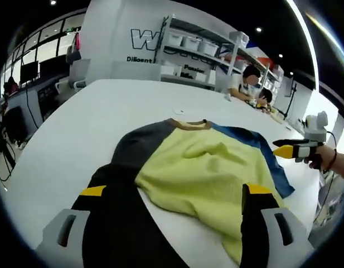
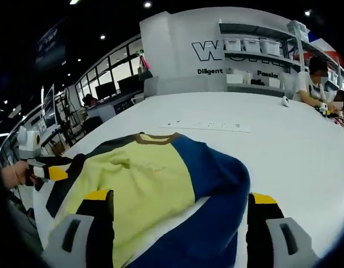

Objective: Fold the garment on the visible template until the final outline fits inside the template.

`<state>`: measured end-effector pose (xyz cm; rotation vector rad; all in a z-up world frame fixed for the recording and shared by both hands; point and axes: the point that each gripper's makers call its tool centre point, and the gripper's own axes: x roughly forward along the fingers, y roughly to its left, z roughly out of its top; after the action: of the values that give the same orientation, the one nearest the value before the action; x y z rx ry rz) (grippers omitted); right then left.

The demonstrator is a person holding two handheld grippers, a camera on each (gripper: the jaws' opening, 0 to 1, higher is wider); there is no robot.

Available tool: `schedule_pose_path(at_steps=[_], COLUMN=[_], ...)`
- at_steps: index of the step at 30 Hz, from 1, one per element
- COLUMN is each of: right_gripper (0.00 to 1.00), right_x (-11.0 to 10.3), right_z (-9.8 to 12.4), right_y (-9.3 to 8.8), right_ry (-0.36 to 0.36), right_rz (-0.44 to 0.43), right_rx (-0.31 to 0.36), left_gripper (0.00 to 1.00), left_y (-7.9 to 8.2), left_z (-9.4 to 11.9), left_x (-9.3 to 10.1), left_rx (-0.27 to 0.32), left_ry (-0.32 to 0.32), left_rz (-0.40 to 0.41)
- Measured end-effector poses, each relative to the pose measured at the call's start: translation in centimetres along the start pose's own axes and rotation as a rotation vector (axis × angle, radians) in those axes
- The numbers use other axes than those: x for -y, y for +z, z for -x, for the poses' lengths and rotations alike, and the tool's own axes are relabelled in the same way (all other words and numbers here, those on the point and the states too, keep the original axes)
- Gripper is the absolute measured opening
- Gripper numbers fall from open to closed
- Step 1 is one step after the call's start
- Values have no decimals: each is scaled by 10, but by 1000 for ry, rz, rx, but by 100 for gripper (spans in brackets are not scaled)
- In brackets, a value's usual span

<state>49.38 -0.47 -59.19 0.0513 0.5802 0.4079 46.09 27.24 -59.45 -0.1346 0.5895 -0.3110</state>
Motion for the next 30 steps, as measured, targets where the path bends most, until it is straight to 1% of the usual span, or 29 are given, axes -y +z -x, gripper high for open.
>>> schedule_pose_path(at_steps=[2, 5, 6, 7, 8, 9, 12, 16, 17, 18, 19, 21, 22, 25, 29, 30], right_gripper=[99, 98, 97, 97, 97, 97, 95, 93, 93, 93, 91, 90, 90, 88, 86, 85], right_x=[-7, -22, -25, -29, -32, -35, -44, -52, -53, -54, -60, -63, -68, -75, -82, -85], right_z=[4, 10, 12, 14, 16, 18, 24, 30, 30, 31, 34, 36, 39, 44, 50, 53], right_y=[-4, -13, -14, -15, -15, -16, -18, -22, -22, -23, -30, -36, -40, -49, -60, -64], right_ry=[8, 34, 40, 48, 54, 64, 77, 90, 92, 95, 100, 108, 111, 123, 133, 139], right_rz=[10, 49, 52, 49, 44, 41, 51, 46, 46, 47, 64, 71, 71, 74, 77, 79], right_rx=[-3, -25, -26, -27, -25, -23, -25, -26, -26, -27, -45, -57, -58, -79, -90, -100], left_gripper=[94, 92, 91, 90, 91, 91, 90, 88, 88, 88, 87, 85, 85, 84, 85, 85], left_y=[-3, -11, -14, -16, -16, -16, -18, -16, -16, -15, -17, -21, -25, -38, -52, -56], left_z=[4, 10, 12, 15, 17, 19, 26, 36, 36, 37, 42, 46, 48, 53, 59, 61], left_x=[5, 16, 19, 26, 32, 34, 45, 60, 61, 62, 69, 76, 81, 87, 94, 93], left_rx=[0, -11, -21, -24, -16, -8, -9, 8, 13, 16, 16, 14, 3, -32, -56, -68], left_ry=[-6, -18, -21, -45, -61, -64, -72, -94, -97, -98, -101, -115, -123, -121, -139, -123], left_rz=[-6, -27, -19, 16, 23, 17, -5, -23, -31, -43, -79, -100, -123, -194, -219, -236])
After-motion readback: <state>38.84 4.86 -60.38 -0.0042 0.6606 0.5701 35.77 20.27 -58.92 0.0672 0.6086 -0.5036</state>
